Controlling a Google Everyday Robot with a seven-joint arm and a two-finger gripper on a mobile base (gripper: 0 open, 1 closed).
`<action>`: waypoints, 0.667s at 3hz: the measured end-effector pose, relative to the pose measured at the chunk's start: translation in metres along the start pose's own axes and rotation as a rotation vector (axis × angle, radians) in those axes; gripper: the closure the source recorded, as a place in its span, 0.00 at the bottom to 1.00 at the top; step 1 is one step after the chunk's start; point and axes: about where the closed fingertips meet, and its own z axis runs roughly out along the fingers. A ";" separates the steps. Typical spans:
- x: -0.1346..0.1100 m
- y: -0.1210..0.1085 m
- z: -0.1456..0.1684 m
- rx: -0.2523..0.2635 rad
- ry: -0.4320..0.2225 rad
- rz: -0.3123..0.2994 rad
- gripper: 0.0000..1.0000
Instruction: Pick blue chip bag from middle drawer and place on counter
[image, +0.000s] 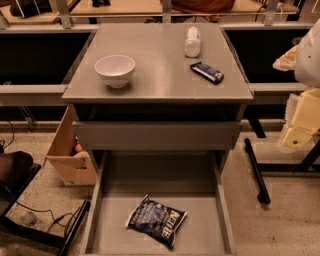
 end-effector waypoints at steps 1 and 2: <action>0.000 0.000 0.000 0.000 0.000 0.000 0.00; -0.005 0.001 0.025 -0.019 -0.035 0.009 0.00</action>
Offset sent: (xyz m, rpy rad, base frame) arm 0.0218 0.0222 -0.0665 0.1093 0.0468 0.0130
